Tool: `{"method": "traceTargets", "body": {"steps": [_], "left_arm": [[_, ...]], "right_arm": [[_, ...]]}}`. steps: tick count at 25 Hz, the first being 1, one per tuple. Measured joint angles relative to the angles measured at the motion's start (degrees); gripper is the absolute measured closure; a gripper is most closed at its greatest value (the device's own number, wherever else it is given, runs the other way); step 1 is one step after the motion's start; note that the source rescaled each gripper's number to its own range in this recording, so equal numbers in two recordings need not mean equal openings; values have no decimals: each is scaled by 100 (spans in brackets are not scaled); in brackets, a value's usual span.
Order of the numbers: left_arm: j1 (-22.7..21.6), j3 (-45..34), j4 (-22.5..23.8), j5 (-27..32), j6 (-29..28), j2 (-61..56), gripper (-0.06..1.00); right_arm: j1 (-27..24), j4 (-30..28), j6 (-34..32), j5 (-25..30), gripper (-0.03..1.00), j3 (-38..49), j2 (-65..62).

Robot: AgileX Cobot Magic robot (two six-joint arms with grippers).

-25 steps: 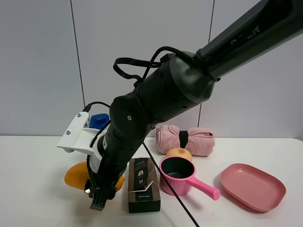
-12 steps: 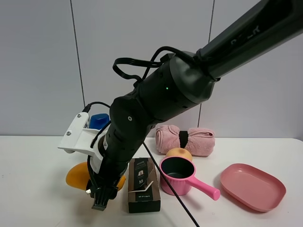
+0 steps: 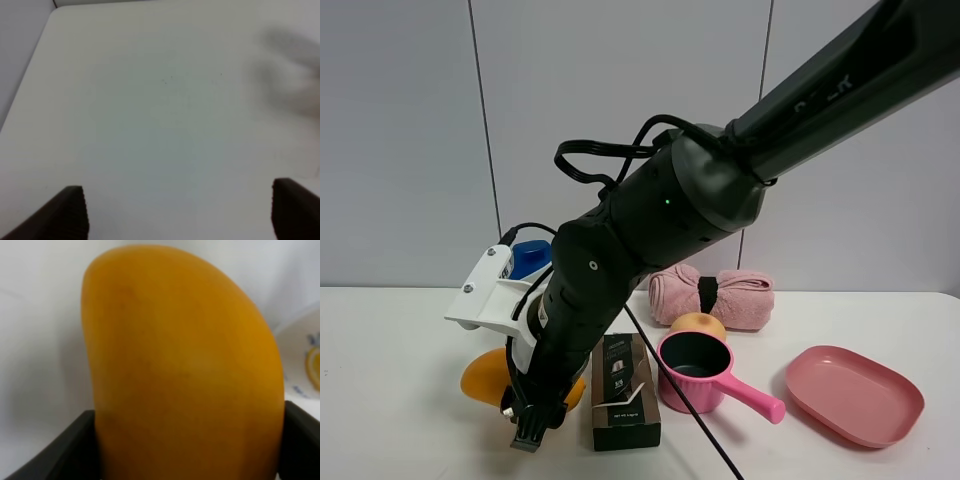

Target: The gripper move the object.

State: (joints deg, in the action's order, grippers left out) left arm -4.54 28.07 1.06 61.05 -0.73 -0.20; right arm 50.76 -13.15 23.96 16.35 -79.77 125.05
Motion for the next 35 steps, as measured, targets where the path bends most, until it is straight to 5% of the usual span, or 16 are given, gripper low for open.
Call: {"method": "traceTargets", "body": {"steps": [12, 17, 20, 27, 35], "left_arm": [[0, 0, 0, 0, 0, 0, -6], [0, 0, 0, 0, 0, 0, -6], [0, 0, 0, 0, 0, 0, -6], [0, 0, 0, 0, 0, 0, -6], [0, 0, 0, 0, 0, 0, -6]], "right_arm": [[0, -260, -84, 110, 92, 0, 149], [0, -460, -236, 305, 53, 0, 149], [18, -766, -419, 309, 39, 0, 144], [203, -1123, -783, 322, 35, 0, -183], [535, -1123, -854, 1500, 35, -4, -794]]}}
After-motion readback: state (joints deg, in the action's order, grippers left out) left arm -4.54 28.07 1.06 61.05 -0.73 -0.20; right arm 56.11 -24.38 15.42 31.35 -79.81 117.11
